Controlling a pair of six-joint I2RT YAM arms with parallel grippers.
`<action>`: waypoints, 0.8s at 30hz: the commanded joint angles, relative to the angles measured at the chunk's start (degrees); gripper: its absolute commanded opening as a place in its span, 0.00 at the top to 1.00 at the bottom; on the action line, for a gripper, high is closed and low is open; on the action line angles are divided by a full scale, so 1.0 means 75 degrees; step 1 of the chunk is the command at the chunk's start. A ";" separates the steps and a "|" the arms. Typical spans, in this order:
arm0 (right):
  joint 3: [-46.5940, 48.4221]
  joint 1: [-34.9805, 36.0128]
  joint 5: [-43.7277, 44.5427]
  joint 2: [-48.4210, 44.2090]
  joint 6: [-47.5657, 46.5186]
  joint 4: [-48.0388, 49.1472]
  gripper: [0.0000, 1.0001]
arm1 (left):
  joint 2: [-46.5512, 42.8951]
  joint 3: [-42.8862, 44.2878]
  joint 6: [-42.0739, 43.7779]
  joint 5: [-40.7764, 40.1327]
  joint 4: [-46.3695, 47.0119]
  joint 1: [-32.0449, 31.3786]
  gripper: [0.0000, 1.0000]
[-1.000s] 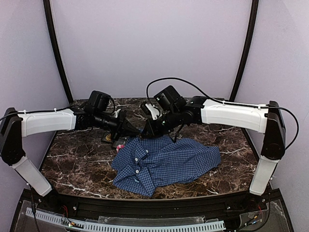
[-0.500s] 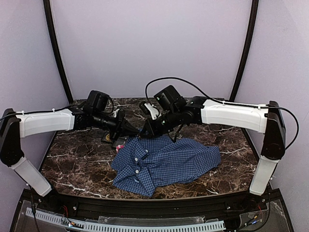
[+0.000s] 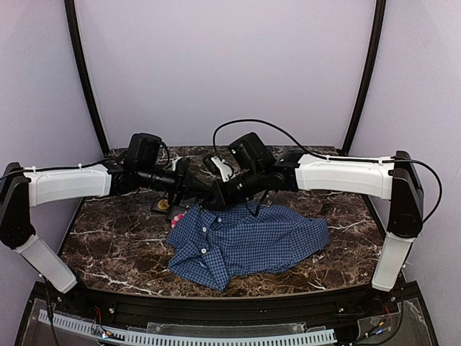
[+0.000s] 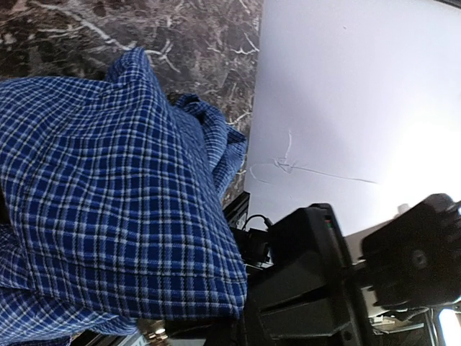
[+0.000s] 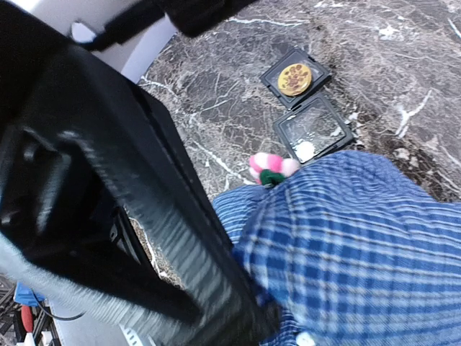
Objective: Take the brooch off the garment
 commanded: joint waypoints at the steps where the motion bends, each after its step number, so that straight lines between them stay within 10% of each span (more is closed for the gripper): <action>1: -0.0095 0.0012 -0.0576 0.0144 0.0127 0.0600 1.00 | -0.0360 0.0040 -0.0092 0.0387 0.0862 -0.0062 0.99; 12: -0.0408 -0.0105 -0.0127 -0.0358 0.0233 0.0375 1.00 | -0.0639 0.0253 0.0951 -0.0125 -0.0829 0.0072 0.95; 19: -0.0636 -0.0213 -0.0174 -0.0722 0.0329 0.0409 1.00 | -0.0739 0.0724 0.2093 -0.0620 -0.2314 0.0134 0.40; 24: -0.0783 -0.0272 -0.0224 -0.0843 0.0361 0.0505 1.00 | -0.0915 0.0706 0.2421 -0.0925 -0.2800 0.0137 0.27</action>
